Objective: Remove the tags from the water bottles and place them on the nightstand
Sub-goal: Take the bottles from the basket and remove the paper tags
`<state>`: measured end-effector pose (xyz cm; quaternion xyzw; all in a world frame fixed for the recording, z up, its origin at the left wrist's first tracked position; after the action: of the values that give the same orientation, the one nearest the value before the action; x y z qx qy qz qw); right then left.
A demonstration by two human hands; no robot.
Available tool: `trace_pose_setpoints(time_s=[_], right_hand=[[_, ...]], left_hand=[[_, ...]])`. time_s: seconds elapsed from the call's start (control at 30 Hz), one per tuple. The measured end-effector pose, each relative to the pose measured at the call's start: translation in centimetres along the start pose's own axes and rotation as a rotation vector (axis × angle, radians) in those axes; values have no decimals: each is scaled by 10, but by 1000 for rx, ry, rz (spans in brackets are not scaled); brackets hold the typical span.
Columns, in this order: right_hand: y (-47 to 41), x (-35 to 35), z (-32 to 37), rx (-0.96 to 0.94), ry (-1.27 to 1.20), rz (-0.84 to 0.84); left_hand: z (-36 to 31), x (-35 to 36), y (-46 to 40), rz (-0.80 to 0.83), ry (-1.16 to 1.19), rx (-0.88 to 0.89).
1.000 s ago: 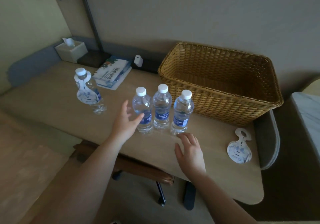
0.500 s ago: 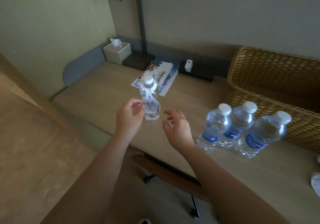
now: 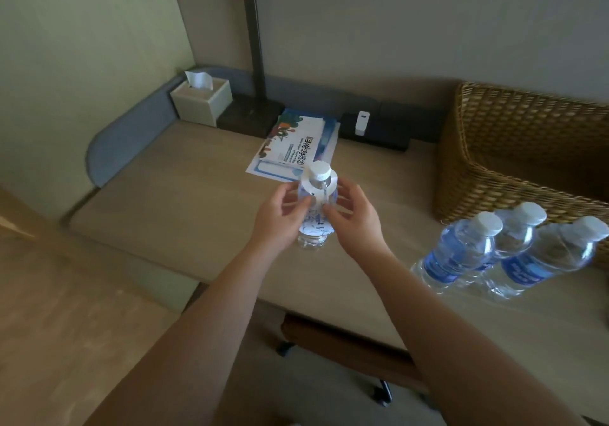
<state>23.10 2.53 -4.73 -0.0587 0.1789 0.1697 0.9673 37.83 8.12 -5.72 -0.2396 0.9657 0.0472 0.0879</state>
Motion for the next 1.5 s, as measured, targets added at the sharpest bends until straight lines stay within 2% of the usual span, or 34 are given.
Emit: trace_pose_setpoints(time_s=[0.33,0.43,0.53,0.77,0.97,1.17,1.5], right_hand=[[35,-51,-29,-1,-1,-63],[50,-63,-53,95,-62,-26],[66,-81,-71,163,-63,-101],[84,-115,-40,57,-259,-168],[75,-132,-2,-19,-305,-195],[66,-146,13,-57,-291,-227],[74,-202,3,-57,-218,-369]], left_hand=[[-4,50,23,121,4,62],[-8,64,30,169,-20,85],[-11,77,35,206,-15,99],[-19,96,46,288,-48,129],[-29,100,55,263,-7,156],[-22,110,57,260,6,110],[-26,135,61,174,-181,191]])
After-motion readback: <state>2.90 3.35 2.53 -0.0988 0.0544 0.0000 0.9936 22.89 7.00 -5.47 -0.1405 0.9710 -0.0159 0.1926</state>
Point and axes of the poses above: each hand's wrist, its own y-axis away from the middle knuckle, its own x-axis out of the palm, z = x × y, the point moved 8 cm from there along -y, towards the middle knuckle, and after that the axes turned 6 degrees about y, right-handed, at the moved point
